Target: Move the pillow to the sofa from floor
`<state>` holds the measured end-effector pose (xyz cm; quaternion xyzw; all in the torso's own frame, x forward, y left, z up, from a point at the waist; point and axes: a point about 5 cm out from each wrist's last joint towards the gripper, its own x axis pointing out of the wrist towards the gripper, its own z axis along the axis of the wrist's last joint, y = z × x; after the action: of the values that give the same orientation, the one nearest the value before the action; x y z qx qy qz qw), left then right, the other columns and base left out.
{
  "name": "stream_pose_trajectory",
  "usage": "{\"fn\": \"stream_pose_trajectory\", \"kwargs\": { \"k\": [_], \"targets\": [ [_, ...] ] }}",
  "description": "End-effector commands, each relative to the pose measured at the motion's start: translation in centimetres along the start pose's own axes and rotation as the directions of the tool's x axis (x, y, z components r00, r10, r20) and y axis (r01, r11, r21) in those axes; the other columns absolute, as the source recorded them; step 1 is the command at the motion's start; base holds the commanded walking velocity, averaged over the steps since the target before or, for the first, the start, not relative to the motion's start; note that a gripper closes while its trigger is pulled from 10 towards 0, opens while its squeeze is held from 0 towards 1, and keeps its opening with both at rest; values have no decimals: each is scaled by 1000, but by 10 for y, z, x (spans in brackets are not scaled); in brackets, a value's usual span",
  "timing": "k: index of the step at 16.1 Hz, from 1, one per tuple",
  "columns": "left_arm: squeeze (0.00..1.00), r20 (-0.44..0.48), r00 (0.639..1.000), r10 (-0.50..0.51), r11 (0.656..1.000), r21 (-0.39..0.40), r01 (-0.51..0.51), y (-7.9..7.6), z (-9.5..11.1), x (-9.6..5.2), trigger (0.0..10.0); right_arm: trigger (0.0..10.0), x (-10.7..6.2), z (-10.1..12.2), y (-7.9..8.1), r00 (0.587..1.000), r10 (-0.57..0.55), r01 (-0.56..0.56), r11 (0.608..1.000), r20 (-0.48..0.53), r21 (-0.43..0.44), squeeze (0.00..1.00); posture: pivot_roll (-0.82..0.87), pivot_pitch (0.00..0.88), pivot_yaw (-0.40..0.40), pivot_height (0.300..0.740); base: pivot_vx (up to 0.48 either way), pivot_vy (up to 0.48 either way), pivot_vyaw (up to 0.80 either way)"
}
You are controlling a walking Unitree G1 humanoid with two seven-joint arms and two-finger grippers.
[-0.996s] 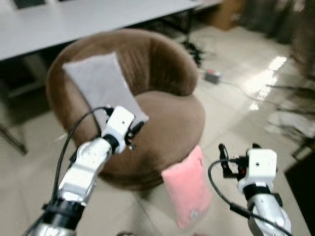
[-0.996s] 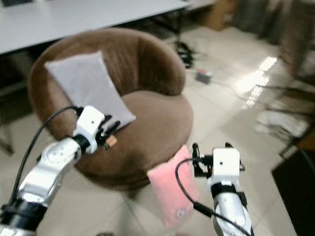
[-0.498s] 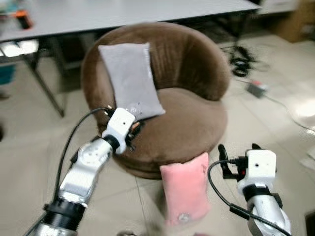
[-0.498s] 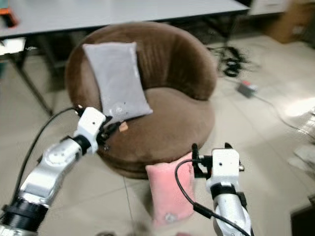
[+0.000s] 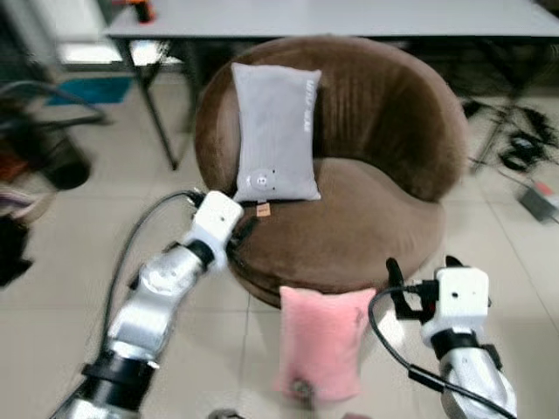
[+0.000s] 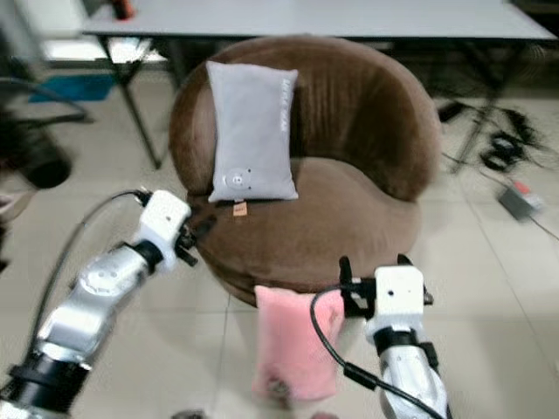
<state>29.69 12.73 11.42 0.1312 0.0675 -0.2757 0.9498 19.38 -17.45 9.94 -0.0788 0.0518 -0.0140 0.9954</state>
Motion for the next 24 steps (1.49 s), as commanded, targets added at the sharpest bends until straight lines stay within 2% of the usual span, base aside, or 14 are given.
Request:
{"fn": "stream_pose_trajectory", "kwargs": {
  "k": [1,4,7,9,13,15,16,19,24],
  "targets": [
    [0,19,999,30,999,10,-30,8,1,-5,10000,10000,-1,3,4,999,33,-33,999,17,2,0,-67,57,34,740,0,-480,800],
    [0,26,998,49,999,22,-50,12,-1,-11,10000,10000,-2,1,11,994,106,-106,994,9,-9,0,-64,57,32,740,0,-480,800],
    [0,57,995,82,997,9,-83,14,0,-18,10000,10000,-2,0,11,993,114,-114,993,9,-10,0,-54,59,29,740,0,-480,800],
    [0,110,988,113,994,1,-113,14,4,-24,10000,10000,-2,0,12,993,119,-119,993,8,-10,0,-53,58,29,740,0,-480,800],
    [0,164,976,143,990,-15,-142,13,7,-27,10000,10000,-1,-2,14,991,130,-130,991,9,-13,0,-48,49,24,740,0,-447,800],
    [0,163,976,145,989,-54,-138,11,6,-27,10000,10000,0,-3,12,993,117,-117,993,4,3,0,-50,46,22,740,0,0,400],
    [0,164,975,152,988,-34,-149,12,6,-28,10000,10000,0,-4,12,993,119,-119,993,1,5,0,-50,46,22,740,0,0,0],
    [0,198,972,126,992,-46,-119,11,8,-29,10000,10000,-1,-4,15,989,150,-149,988,0,-24,0,-50,45,19,740,0,0,0],
    [0,205,971,123,992,-52,-115,12,9,-29,10000,10000,1,-3,18,988,156,-156,987,4,-30,0,-49,51,17,740,365,0,800]
  ]
}}
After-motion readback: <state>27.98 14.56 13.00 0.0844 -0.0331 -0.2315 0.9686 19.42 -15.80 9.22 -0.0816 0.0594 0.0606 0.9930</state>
